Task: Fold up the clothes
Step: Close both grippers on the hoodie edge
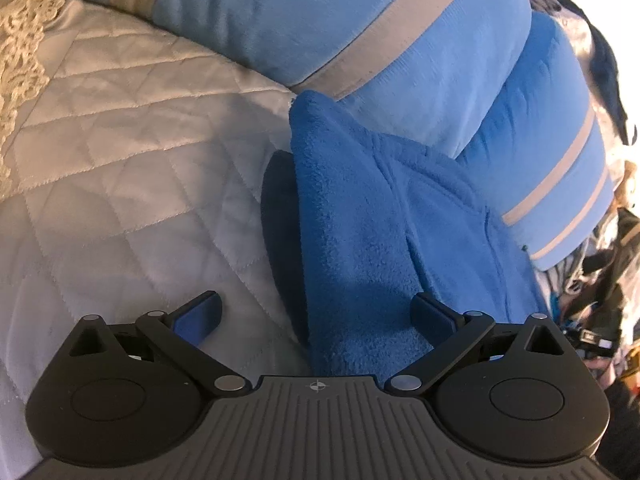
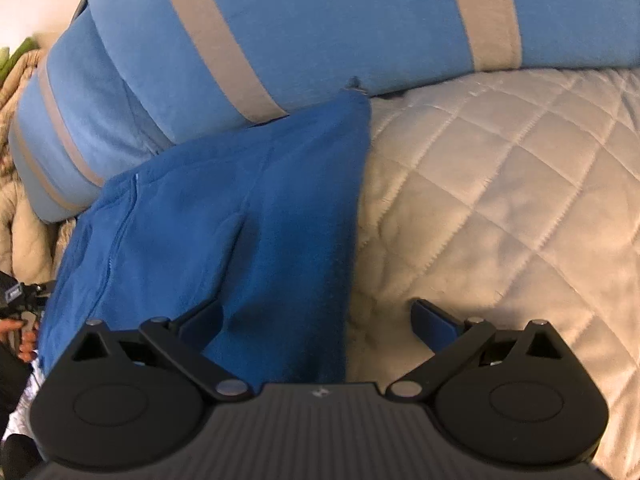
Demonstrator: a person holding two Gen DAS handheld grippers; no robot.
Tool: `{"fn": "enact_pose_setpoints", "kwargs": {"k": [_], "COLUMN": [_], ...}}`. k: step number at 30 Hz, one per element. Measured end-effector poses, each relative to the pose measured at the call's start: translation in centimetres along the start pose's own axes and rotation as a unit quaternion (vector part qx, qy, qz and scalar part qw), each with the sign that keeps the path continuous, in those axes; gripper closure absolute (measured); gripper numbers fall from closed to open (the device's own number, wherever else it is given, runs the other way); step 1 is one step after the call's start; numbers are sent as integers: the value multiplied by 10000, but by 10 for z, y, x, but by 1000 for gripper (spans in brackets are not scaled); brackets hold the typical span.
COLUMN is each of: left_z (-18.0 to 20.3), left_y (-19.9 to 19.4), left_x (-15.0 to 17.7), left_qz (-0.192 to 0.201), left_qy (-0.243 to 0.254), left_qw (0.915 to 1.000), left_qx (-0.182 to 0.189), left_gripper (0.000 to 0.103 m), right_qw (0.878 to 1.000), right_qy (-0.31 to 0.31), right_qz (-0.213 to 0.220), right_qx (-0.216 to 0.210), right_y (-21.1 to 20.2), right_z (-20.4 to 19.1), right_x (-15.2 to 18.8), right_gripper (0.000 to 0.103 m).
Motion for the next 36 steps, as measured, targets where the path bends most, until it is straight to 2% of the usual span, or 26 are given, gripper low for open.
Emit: {"fn": "enact_pose_setpoints", "kwargs": {"k": [4,9,13,17,19,25,27,29,30,31,32,33,34,36], "left_z": [-3,-2,-4,-15,-17,-18,-19,-21,-24,-27,-28,-30,-28,-24], "left_y": [-2,0,2,8,16,20,22,20,18,16,15,15,15,14], "left_x": [1,1,-4,-11,-11,-8,-7,-6,-7,-6,-5,-4,-3,-3], "left_qz": [120,138,81,-14,-192,-70,-29,-6,3,24,35,45,53,64], "left_qy": [-118,-101,-213,-741,-858,-904,-919,-985,-1039,-1103,-1154,-1196,-1201,-1138], "left_qw": [9999,9999,9994,9921,9873,9868,9865,9872,9874,9860,9848,9836,9830,9837], "left_qx": [28,16,265,1008,1323,1344,1352,1254,1198,1250,1301,1350,1388,1391], "left_gripper": [0,0,0,0,0,2,9,36,38,45,52,55,65,72], "right_qw": [9995,9995,9995,9959,9933,9803,9805,9811,9815,9821,9831,9834,9834,9837], "right_qy": [-254,-276,-69,218,283,633,597,578,603,647,691,737,784,820], "right_qz": [129,162,15,-195,-268,-352,-357,-358,-365,-375,-389,-412,-437,-455], "right_qx": [141,81,-317,-857,-1088,-1838,-1837,-1812,-1778,-1728,-1647,-1604,-1574,-1537], "right_y": [7,14,16,20,23,33,36,36,37,38,39,39,39,38], "right_z": [-14,-18,-13,-4,-2,7,4,3,3,3,4,6,8,10], "right_x": [0,1,-5,-8,-7,-5,-5,-6,-7,-7,-8,-8,-7,-7], "right_gripper": [1,1,1,2,2,3,3,7,9,18,32,39,47,59]}}
Point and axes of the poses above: each gripper's, at about its wrist camera, not at the fingertips, and y roughly the way its jaws point, z to its right, x to its underside, the point moved 1 cm from there along y, roughly the way its jaws point, and after that the axes turned 12 degrees about x, right-handed, at the moved point
